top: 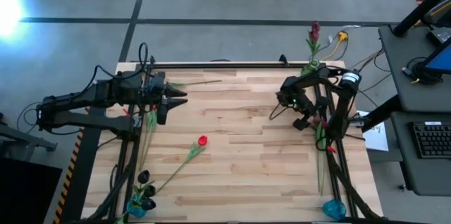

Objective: Sort flowers into vase by color
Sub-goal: Put the dark red tulip into the green vase

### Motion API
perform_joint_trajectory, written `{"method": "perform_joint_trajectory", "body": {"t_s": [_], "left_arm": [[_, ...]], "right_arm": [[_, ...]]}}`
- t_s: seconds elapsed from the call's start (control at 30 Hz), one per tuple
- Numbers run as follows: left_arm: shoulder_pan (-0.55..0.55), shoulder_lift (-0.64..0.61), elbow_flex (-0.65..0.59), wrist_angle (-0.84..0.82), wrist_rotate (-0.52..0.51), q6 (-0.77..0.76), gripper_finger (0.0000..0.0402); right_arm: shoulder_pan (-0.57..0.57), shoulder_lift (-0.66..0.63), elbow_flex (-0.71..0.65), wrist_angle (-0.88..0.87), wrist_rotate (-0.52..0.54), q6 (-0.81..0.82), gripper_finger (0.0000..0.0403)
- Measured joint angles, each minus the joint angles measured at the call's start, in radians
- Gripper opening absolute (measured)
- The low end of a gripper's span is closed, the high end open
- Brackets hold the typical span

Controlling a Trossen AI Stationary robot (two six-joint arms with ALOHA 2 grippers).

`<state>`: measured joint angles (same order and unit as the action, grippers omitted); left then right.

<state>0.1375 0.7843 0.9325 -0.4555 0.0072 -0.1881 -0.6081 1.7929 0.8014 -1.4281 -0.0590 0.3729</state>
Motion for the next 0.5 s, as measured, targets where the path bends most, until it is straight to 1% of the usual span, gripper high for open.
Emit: {"method": "perform_joint_trajectory", "body": {"t_s": [0.07, 0.13, 0.27, 0.33, 0.4, 0.43, 0.5], "left_arm": [[0.000, 0.000, 0.000, 0.000, 0.000, 0.000, 0.0107], [0.000, 0.000, 0.000, 0.000, 0.000, 0.000, 0.0107], [0.000, 0.000, 0.000, -0.001, 0.000, 0.004, 0.0107], [0.000, 0.000, 0.000, -0.001, 0.000, 0.017, 0.0107], [0.000, 0.000, 0.000, -0.001, 0.000, 0.028, 0.0107], [0.000, 0.000, 0.000, -0.001, 0.000, 0.032, 0.0107], [0.000, 0.000, 0.000, 0.002, -0.008, 0.044, 0.0107]], "right_arm": [[-0.016, 0.033, -0.005, -0.003, 0.019, -0.008, 0.0304], [-0.019, 0.055, 0.002, -0.002, 0.001, -0.004, 0.0298], [0.004, 0.057, 0.053, 0.035, -0.136, 0.021, 0.0285], [0.023, 0.032, 0.092, 0.063, -0.224, 0.037, 0.0279], [0.046, -0.003, 0.141, 0.093, -0.271, 0.057, 0.0273], [0.059, -0.024, 0.165, 0.093, -0.271, 0.063, 0.0270], [0.077, -0.072, 0.202, 0.089, -0.227, 0.069, 0.0265]]}}
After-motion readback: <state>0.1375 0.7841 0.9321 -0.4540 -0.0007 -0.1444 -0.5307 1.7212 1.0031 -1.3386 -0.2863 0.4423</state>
